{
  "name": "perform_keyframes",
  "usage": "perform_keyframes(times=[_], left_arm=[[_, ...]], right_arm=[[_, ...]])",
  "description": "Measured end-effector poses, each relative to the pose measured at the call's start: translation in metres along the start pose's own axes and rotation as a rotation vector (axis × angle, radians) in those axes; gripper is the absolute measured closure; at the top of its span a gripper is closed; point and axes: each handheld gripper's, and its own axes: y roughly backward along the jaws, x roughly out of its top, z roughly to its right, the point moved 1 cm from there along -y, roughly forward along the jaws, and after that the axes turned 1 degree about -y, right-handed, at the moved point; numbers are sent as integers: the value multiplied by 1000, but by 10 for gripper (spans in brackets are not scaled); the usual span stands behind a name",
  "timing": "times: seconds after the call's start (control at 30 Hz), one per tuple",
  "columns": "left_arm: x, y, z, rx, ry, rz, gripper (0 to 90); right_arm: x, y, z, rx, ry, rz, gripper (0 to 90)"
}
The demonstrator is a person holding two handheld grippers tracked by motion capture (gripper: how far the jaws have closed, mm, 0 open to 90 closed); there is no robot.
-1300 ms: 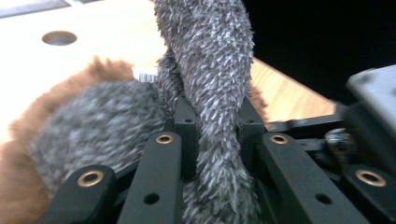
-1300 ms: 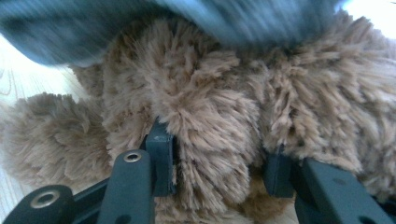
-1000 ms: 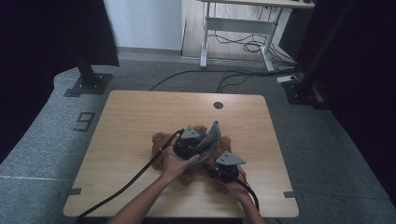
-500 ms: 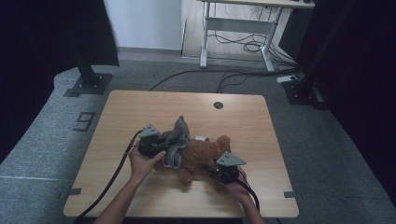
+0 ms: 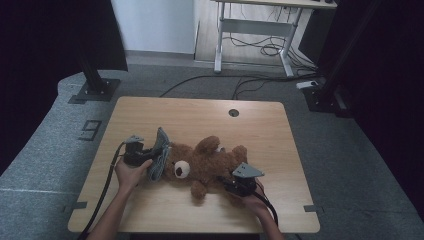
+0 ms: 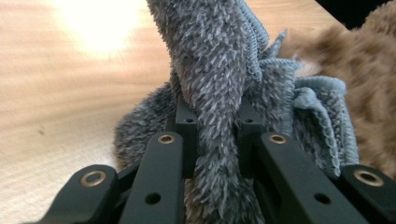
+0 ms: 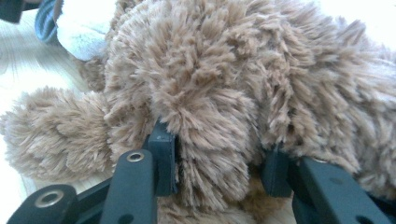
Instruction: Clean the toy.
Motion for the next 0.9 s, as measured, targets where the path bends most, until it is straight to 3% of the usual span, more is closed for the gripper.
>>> perform_keyframes(times=[0.17, 0.3, 0.43, 0.63, 0.7, 0.77, 0.83, 0.9], left_arm=[[16, 13, 26, -6, -70, 88, 775], [33, 21, 54, -99, -106, 140, 775], [43, 7, 83, -150, -160, 115, 774], [52, -24, 127, -238, -204, 78, 772], [55, -34, 139, -224, -235, 66, 771], [56, -43, 140, -195, -243, 41, 770], [54, -54, 133, -119, -243, -26, 768], [50, -58, 123, -122, -213, -47, 768]], right_arm=[[-1, 0, 1, -1, -4, -2, 561], [-1, 1, 1, 0, -2, -2, 560], [0, 0, 0, -1, 6, -5, 560], [0, 0, 0, 0, 5, -5, 560], [0, 0, 1, 1, 7, -4, 560], [-1, 0, 0, 0, 5, -4, 560], [0, 0, 0, 0, 6, -5, 560], [0, 0, -1, -3, 10, -6, 560]])
